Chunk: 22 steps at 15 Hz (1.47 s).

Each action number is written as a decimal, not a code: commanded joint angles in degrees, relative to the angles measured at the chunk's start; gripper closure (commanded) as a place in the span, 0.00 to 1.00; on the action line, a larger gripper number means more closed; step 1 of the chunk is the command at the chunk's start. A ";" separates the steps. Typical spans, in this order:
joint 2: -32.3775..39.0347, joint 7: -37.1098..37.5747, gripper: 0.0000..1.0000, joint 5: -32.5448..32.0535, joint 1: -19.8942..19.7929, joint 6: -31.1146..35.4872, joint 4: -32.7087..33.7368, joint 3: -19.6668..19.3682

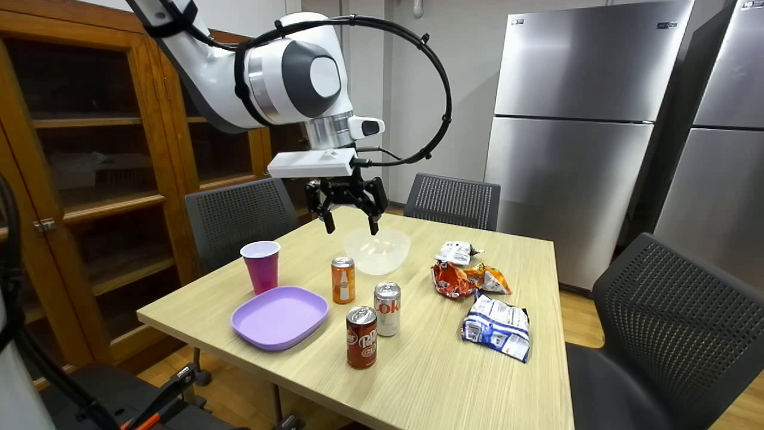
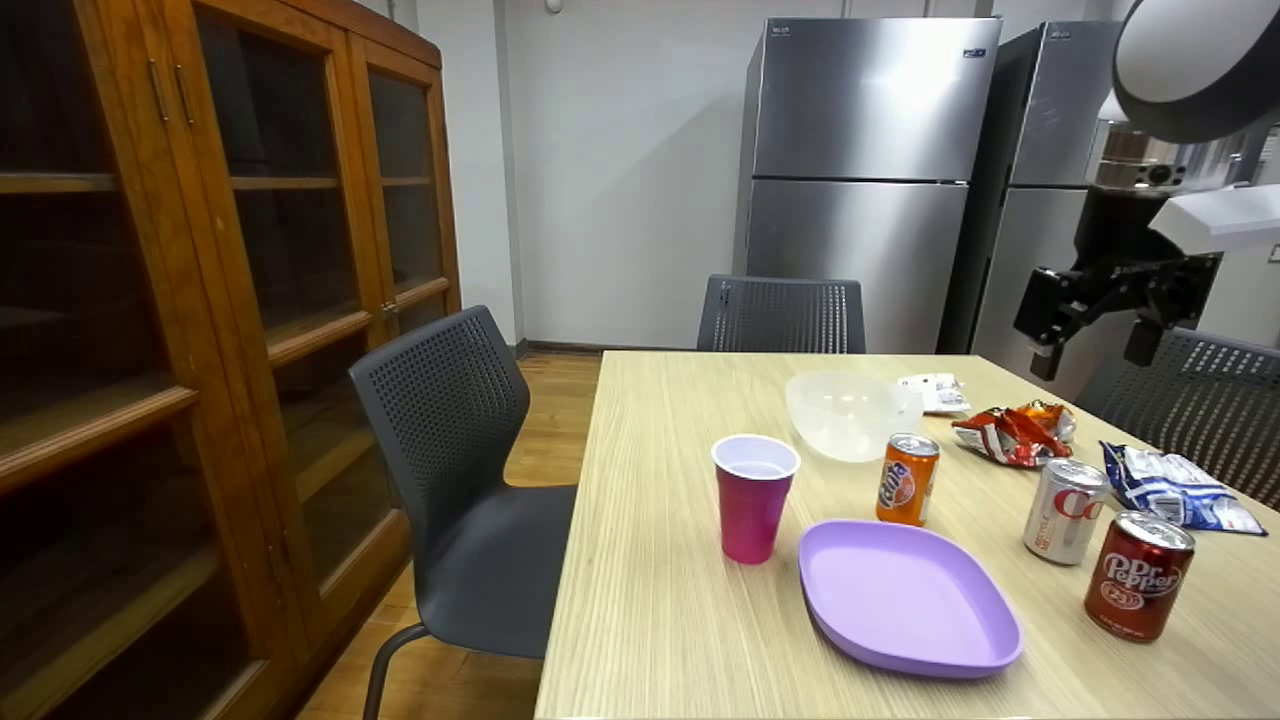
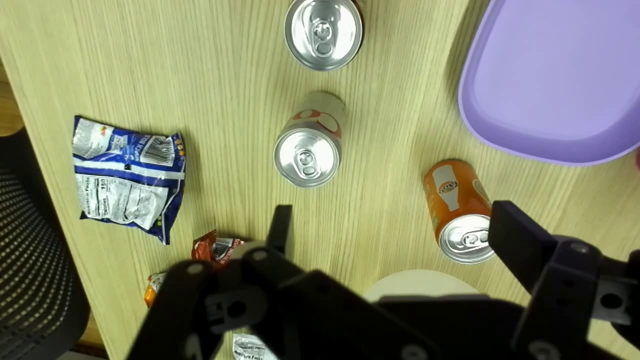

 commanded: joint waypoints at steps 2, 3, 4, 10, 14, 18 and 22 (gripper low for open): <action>2.00 3.20 0.00 0.25 0.62 2.82 0.82 1.31; 2.75 3.70 0.00 0.05 0.85 3.45 1.13 1.69; 3.49 4.28 0.00 -0.03 1.10 4.09 1.40 2.08; 9.58 11.35 0.00 -1.69 3.31 6.40 4.74 3.72; 14.77 14.62 0.00 -1.76 5.54 6.85 8.12 3.01; 20.28 19.14 0.00 -3.44 8.25 6.80 12.30 0.99; 25.07 21.25 0.00 -3.57 10.90 6.42 16.55 -1.35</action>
